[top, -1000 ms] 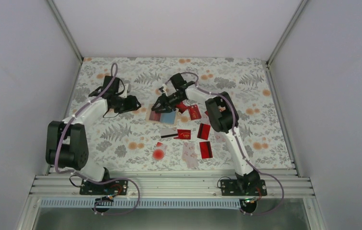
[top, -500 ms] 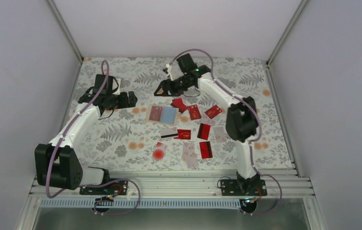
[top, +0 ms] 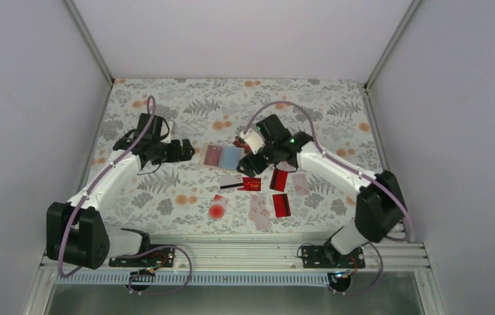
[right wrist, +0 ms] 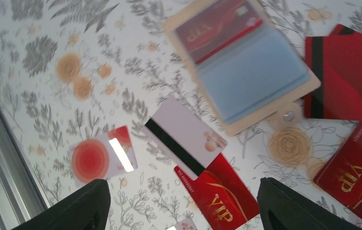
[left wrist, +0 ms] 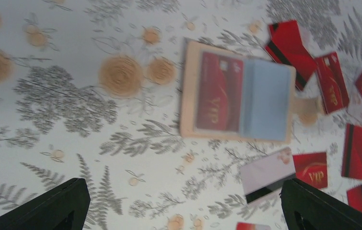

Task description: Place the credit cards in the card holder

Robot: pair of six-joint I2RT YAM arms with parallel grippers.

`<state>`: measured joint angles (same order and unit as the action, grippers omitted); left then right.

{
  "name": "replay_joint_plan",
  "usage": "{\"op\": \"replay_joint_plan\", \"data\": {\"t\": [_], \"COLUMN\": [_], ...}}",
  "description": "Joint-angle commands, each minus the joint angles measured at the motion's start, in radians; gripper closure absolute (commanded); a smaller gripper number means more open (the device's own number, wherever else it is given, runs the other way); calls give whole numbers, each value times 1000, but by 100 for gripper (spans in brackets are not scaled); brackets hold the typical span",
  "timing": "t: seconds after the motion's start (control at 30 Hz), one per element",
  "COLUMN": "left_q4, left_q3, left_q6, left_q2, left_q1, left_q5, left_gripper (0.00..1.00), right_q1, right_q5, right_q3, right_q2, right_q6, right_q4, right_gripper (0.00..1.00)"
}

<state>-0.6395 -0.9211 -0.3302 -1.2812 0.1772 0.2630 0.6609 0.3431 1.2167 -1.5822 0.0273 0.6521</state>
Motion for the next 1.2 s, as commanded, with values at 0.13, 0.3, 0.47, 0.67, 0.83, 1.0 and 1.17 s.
{"op": "replay_joint_plan", "data": {"t": [0.13, 0.3, 0.47, 0.67, 0.83, 1.0, 1.17], "left_q4": [-79, -147, -217, -225, -209, -179, -140], "left_q3": [1, -6, -29, -67, -108, -108, -72], "left_q6": [-24, -68, -160, -233, -218, -186, -163], "left_q2": [34, 2, -36, -80, -115, -143, -97], "left_q1": [170, 366, 511, 597, 586, 543, 463], "left_q5": [-83, -176, -225, -229, -259, -258, -217], "left_gripper": [0, 0, 1, 1, 0, 0, 0], "right_q1": [153, 135, 40, 2, 58, 164, 241], "right_q5": [-125, -341, -375, -278, -209, -230, -241], "right_q3": [-172, -78, -55, -29, -96, -205, -280], "right_q2": [128, 44, 71, 70, 83, 113, 101], "right_q6": [306, 123, -118, -277, -400, -490, -575], "right_q4": [-161, -126, -84, 161, 271, 243, 236], "right_gripper": [22, 21, 16, 16, 16, 15, 16]}}
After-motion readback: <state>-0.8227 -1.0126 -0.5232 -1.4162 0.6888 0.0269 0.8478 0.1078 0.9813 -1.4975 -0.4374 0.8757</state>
